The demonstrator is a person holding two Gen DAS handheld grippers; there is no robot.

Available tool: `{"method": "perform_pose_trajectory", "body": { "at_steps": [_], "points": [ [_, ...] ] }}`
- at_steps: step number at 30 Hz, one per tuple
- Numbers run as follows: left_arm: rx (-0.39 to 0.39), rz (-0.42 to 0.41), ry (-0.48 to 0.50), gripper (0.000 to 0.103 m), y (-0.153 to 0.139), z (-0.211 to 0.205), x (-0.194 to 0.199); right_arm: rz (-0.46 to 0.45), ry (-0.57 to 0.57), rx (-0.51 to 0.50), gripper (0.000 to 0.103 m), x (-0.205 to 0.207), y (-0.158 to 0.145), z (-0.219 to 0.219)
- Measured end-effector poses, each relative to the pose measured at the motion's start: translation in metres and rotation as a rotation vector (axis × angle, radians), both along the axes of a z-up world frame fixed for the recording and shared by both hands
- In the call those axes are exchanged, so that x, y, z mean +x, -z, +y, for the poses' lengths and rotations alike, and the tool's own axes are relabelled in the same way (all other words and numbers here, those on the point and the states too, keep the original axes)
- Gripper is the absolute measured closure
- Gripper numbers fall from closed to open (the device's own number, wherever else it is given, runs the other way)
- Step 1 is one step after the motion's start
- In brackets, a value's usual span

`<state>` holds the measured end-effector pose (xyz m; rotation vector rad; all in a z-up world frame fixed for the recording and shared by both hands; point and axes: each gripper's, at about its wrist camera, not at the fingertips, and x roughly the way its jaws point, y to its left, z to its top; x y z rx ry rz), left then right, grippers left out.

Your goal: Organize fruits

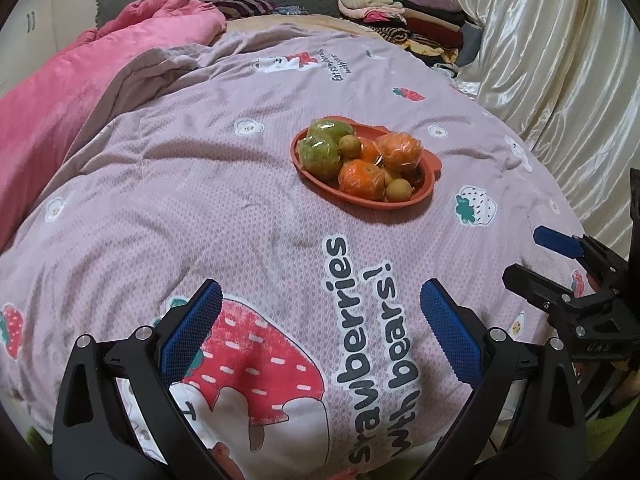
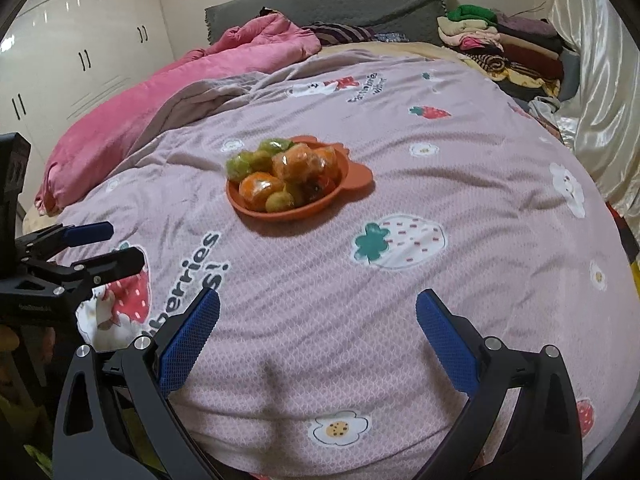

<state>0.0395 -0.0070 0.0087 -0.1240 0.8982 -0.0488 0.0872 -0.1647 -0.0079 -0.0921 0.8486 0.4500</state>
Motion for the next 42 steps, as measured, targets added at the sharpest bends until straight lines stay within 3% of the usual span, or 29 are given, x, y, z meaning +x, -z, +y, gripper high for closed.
{"method": "perform_pose_trajectory", "body": {
  "at_steps": [42],
  "points": [
    [0.02,0.012,-0.023,0.01,0.0009,0.0013,-0.0027,-0.007,0.002,-0.028,0.005,-0.0028,-0.0023,-0.0019]
  ]
}}
